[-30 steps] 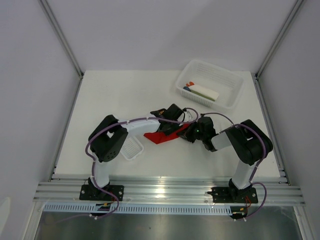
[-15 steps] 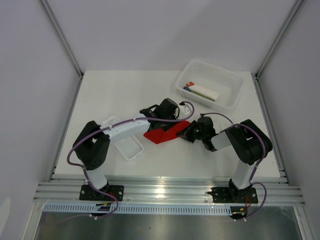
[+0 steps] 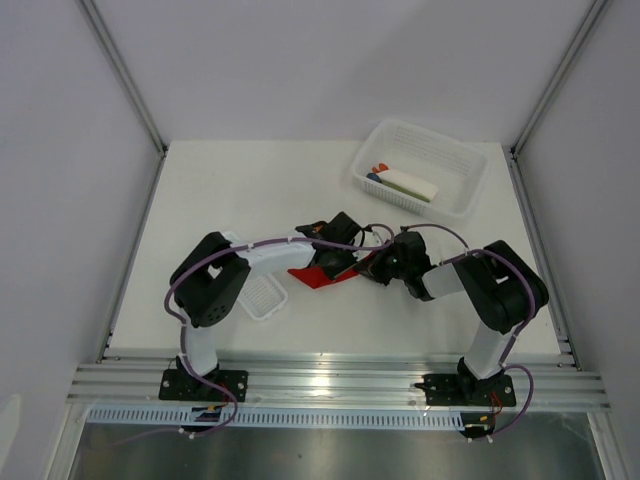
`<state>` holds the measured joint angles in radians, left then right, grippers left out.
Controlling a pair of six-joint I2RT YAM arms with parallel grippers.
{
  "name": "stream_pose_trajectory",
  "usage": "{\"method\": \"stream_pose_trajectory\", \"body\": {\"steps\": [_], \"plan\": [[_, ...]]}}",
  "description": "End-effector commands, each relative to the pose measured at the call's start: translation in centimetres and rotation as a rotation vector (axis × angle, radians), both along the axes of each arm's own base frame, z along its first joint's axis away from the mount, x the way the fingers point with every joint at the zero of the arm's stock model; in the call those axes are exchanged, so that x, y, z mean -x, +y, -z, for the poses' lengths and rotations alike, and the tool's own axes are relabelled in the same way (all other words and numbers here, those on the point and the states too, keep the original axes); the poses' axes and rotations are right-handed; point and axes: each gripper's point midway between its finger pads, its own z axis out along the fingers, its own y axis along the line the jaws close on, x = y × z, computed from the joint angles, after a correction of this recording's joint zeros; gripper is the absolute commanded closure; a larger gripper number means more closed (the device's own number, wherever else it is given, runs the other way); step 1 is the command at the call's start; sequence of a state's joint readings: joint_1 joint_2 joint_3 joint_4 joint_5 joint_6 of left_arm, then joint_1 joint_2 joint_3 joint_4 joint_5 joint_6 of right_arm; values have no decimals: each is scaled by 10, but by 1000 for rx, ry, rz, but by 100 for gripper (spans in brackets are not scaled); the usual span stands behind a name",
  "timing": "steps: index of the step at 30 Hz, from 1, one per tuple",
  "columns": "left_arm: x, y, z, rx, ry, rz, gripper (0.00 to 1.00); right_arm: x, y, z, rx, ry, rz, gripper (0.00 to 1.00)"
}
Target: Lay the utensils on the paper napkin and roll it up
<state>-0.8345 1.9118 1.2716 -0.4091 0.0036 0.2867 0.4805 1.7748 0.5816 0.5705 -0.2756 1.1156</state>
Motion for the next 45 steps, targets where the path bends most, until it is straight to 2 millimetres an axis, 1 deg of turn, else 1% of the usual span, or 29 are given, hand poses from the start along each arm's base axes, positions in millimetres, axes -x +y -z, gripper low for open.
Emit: {"method": "stream_pose_trajectory", "body": {"steps": [1, 3, 7, 10, 11, 13, 14, 16, 17, 19, 20, 23, 24, 25, 27, 28, 33, 38, 40, 41, 43, 44, 45], "plan": [[-9, -6, -2, 18, 4, -34, 69, -7, 1, -10, 18, -32, 6, 100], [-13, 0, 3, -10, -7, -54, 69, -7, -1, -9, 20, -30, 8, 100], [-9, -1, 6, -7, 11, -46, 68, -6, 0, -14, 26, -48, -7, 100], [-9, -1, 5, -4, 13, -47, 67, -9, -3, -25, 39, -75, -8, 100], [-8, 0, 5, -6, 14, -46, 67, -10, -5, -34, 39, -96, -5, 100], [-9, 0, 4, -4, 11, -44, 67, -8, -13, -36, 74, -95, 7, 100], [-8, 0, 4, -5, 12, -44, 67, -11, -19, -47, 76, -119, 22, 100], [-9, -1, 3, -3, 10, -44, 67, -7, -33, -41, 126, -92, 44, 100], [-9, -1, 3, -3, 10, -44, 66, -8, -42, -40, 142, -85, 63, 100], [-9, -1, 3, -1, 8, -44, 66, -1, -55, -28, 181, -41, 87, 100], [-9, -1, 2, 1, 8, -46, 66, -2, -63, -23, 186, -21, 108, 100], [-8, 0, 3, -1, 10, -47, 66, 3, -71, -6, 190, 38, 130, 100], [-8, 0, 2, 0, 9, -47, 66, 3, -72, -3, 189, 47, 136, 100], [-8, 0, 3, -1, 10, -47, 66, 5, -72, 6, 199, 69, 131, 100], [-9, 0, 2, 1, 8, -46, 66, 5, -69, 12, 183, 94, 124, 100], [-8, 0, 2, -2, 7, -45, 66, 7, -70, 20, 182, 119, 124, 100], [-10, -1, 1, 1, 3, -44, 65, 10, -70, 37, 170, 160, 137, 100], [-11, -1, 2, -2, 0, -45, 65, 5, -78, 42, 174, 158, 183, 100], [-10, 0, 2, -8, 3, -42, 65, 0, -77, 40, 157, 130, 191, 100], [-10, 0, 2, -9, 4, -42, 65, -1, -73, 38, 138, 122, 180, 100], [-10, 0, 1, -7, 2, -42, 65, -9, -64, 32, 86, 80, 162, 97], [-10, 0, 1, -6, 2, -42, 65, -13, -56, 23, 43, 48, 138, 96], [-10, 0, 2, -7, 3, -43, 64, -14, -54, 25, 35, 49, 132, 94]]}}
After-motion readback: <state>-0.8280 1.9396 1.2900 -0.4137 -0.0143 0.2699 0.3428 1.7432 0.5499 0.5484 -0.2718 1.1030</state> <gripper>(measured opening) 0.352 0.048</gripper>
